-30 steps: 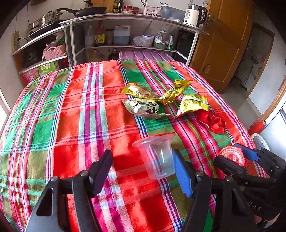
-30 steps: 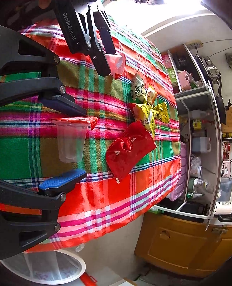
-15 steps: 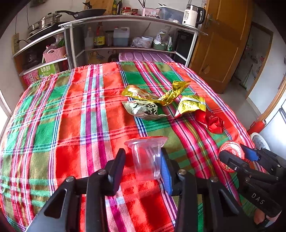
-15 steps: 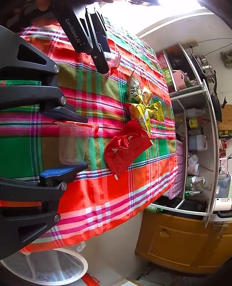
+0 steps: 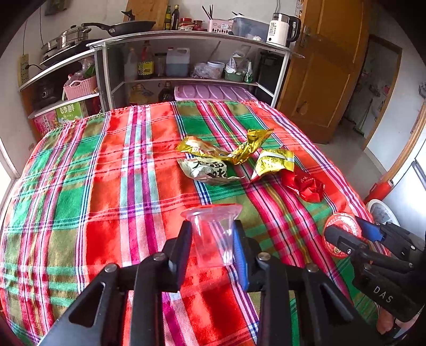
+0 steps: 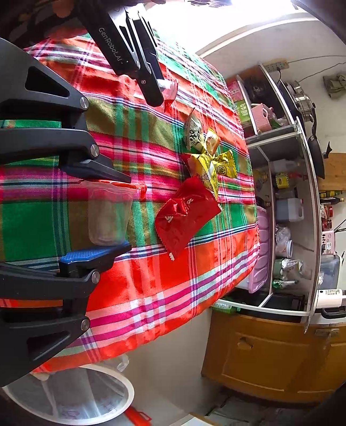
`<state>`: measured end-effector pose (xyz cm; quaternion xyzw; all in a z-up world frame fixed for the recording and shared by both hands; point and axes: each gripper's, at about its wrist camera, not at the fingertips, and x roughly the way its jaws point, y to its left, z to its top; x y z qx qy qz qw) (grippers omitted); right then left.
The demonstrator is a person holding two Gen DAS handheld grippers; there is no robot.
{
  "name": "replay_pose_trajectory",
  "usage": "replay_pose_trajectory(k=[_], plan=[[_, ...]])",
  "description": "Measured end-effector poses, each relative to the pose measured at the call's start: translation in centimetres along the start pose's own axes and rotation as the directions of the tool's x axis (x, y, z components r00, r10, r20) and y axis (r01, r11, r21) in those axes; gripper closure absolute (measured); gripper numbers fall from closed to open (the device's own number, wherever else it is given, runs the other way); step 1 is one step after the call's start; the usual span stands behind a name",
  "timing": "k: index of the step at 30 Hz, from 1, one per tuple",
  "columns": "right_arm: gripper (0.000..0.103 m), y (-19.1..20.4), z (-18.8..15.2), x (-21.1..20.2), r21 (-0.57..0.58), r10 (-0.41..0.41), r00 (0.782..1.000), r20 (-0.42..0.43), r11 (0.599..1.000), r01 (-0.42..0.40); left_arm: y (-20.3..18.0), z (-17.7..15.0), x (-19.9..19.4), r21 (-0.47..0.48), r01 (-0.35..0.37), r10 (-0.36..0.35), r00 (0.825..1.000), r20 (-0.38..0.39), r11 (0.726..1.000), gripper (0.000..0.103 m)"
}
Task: Collect trash
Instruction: 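Carry both cups over the white bin with both tools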
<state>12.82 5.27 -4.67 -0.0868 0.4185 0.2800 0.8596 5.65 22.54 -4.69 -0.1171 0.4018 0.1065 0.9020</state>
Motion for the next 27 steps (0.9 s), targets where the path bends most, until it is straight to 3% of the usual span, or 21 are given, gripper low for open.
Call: replay_pose_trajectory(k=[12, 27], plan=[[0.060, -1.5, -0.6, -2.7, 0.031, -0.015, 0.999, 0.047, 0.999, 0.013, -4.1, 0.4, -1.8, 0.082, 0.052, -0.055, 0.998, 0.027, 0.995, 0.072], [0.060, -7.4, -2.2, -8.4, 0.135, -0.112, 0.986, 0.122, 0.986, 0.095, -12.0, 0.8, -3.6, 0.227, 0.105, -0.125, 0.989, 0.075, 0.968, 0.072]])
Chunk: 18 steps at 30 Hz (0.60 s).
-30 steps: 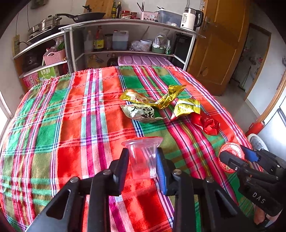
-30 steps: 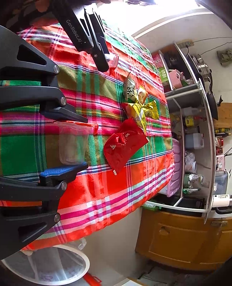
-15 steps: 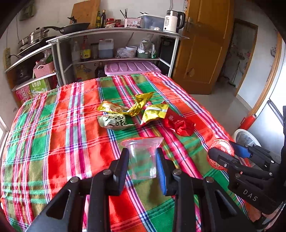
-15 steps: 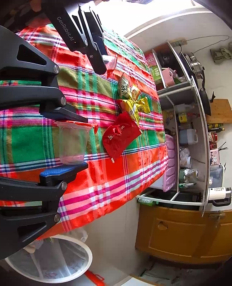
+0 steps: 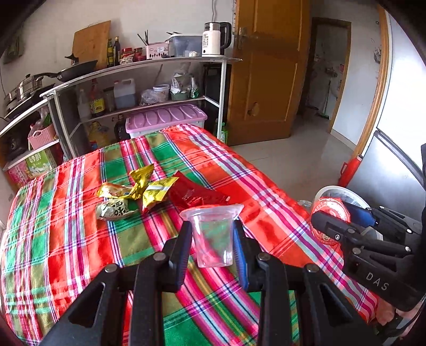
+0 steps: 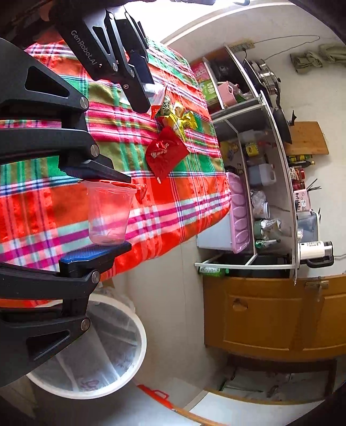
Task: Collect trash
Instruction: 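Carry both cups over the white bin with both tools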
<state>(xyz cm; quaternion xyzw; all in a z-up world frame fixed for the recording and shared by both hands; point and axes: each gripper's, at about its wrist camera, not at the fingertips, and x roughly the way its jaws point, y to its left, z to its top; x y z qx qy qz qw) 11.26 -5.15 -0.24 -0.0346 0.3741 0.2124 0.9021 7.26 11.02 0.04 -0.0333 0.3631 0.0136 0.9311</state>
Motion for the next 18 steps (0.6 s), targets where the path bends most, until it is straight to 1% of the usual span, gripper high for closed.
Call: replay_pose_trajectory(k=[11, 18], plan=[[0.060, -6.4, -0.9, -3.6, 0.087, -0.106, 0.994, 0.035, 0.991, 0.103, -7.2, 1.6, 0.7, 0.105, 0.097, -0.098, 0.995, 0.005, 0.990, 0.071], [0.060, -10.7, -2.1, -5.2, 0.147, -0.175, 0.984, 0.026, 0.975, 0.169, -11.9, 2.0, 2.2, 0.153, 0.168, -0.166, 0.986, -0.028, 0.974, 0.071]])
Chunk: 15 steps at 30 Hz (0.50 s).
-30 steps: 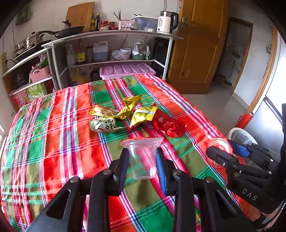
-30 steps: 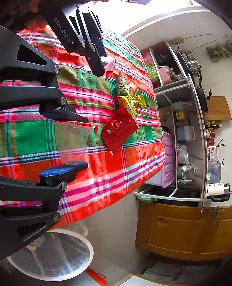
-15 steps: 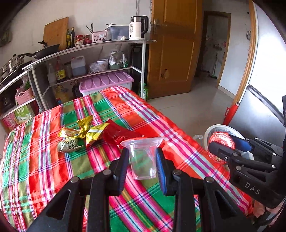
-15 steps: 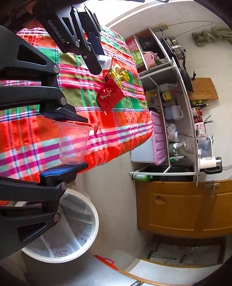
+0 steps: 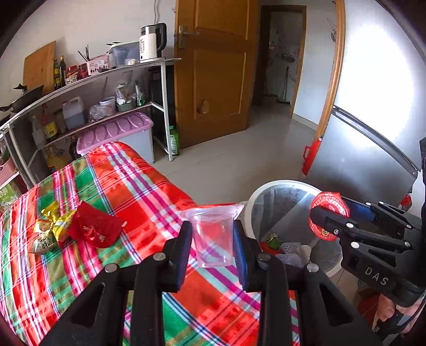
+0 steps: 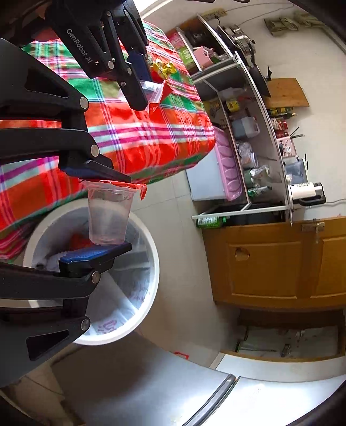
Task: Collect trash
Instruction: 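Carry both cups over the white bin with both tools, then open both tools to drop the cups into the bin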
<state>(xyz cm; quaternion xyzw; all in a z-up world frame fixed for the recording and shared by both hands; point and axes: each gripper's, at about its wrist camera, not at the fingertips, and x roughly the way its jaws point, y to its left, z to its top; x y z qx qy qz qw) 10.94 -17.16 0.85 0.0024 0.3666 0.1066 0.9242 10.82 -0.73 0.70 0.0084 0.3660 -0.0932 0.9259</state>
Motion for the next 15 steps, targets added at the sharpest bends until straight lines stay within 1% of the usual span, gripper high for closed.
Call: replay_pose_trajectory(k=[8, 15], plan=[[0.060, -4.8, -0.8, -0.4, 0.059, -0.070, 0.997, -0.023, 0.996, 0.072, -4.5, 0.6, 2.6, 0.054, 0.066, -0.064, 0.997, -0.040, 0.996, 0.071], [0.060, -7.5, -1.5, 0.0, 0.085, -0.109, 0.993, -0.054, 0.990, 0.114, -7.1, 0.8, 4.4, 0.074, 0.098, -0.093, 0.993, -0.075, 0.992, 0.071]])
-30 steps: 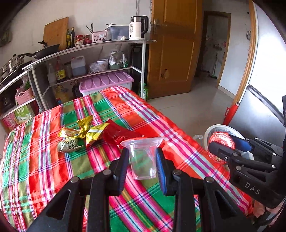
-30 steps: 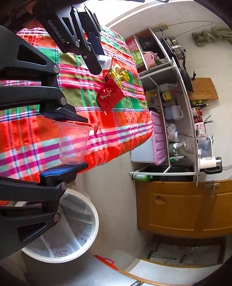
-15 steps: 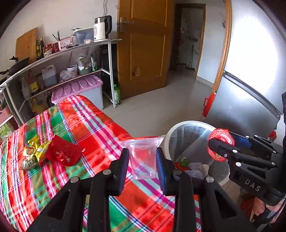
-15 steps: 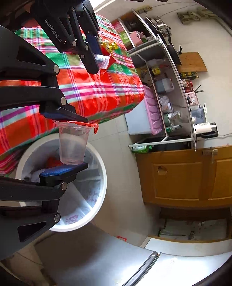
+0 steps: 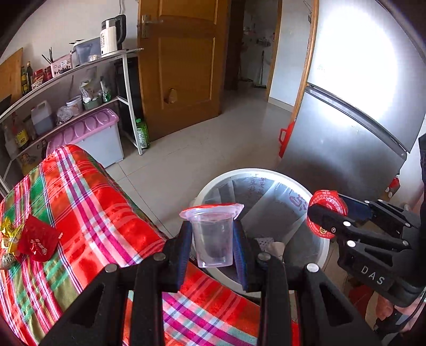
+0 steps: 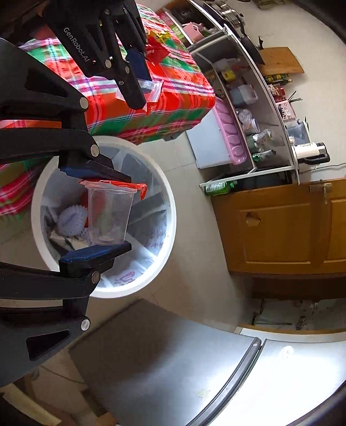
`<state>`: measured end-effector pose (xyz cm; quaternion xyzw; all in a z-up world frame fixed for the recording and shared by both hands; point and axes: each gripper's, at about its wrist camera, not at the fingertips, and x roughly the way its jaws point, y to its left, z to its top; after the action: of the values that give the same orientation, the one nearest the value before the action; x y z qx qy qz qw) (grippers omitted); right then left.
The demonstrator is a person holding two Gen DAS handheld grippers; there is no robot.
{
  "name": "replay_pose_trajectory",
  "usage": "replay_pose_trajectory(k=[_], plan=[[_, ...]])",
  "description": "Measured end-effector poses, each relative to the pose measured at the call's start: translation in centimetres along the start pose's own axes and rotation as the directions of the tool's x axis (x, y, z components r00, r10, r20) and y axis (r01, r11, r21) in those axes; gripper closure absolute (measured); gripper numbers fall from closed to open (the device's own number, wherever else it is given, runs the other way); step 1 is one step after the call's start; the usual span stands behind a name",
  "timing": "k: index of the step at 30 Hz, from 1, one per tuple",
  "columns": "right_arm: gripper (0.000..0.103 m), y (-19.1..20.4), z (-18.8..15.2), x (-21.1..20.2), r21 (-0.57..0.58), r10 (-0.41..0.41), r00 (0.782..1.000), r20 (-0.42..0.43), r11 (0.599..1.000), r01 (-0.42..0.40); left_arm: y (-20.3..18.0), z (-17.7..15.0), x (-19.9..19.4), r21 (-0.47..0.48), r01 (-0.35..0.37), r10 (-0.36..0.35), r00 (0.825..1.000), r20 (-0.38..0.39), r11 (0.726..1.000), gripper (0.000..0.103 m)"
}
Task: Collect trash
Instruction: 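Open both tools to drop the cups into the bin, then move both tools back over the table toward the gold wrappers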
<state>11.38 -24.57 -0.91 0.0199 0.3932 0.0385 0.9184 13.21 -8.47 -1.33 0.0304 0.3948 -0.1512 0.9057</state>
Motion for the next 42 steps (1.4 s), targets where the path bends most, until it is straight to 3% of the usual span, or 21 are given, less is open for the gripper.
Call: replay_pose_trajectory(k=[6, 18, 20, 22, 39, 42], plan=[[0.060, -1.5, -0.6, 1.9, 0.011, -0.031, 0.999, -0.040, 0.999, 0.031, -1.0, 0.2, 2.3, -0.013, 0.045, -0.046, 0.998, -0.052, 0.999, 0.071], [0.059, -3.1, -1.5, 5.5, 0.019, -0.058, 0.990, -0.132, 0.998, 0.061, -1.6, -0.1, 4.9, -0.026, 0.019, -0.021, 0.994, -0.107, 0.999, 0.070], [0.052, -3.1, -1.7, 5.7, 0.021, -0.061, 0.989, -0.137, 0.998, 0.065, -1.6, -0.1, 5.1, -0.032, 0.020, -0.024, 0.993, -0.115, 0.999, 0.066], [0.048, -3.3, -1.8, 5.8, 0.024, -0.057, 0.990, -0.131, 0.998, 0.061, -1.5, -0.2, 5.1, -0.039, 0.020, -0.024, 0.993, -0.114, 0.999, 0.053], [0.044, -2.1, -1.4, 3.4, 0.038, -0.053, 0.996, -0.068, 0.998, 0.055, 0.6, -0.3, 1.5, -0.067, -0.008, 0.004, 0.999, -0.051, 0.998, 0.042], [0.044, -1.4, -1.3, 2.5, 0.033, -0.043, 0.998, -0.047, 0.998, 0.044, 1.2, -0.5, 0.2, -0.060, -0.049, 0.048, 0.999, -0.019, 0.997, 0.039]])
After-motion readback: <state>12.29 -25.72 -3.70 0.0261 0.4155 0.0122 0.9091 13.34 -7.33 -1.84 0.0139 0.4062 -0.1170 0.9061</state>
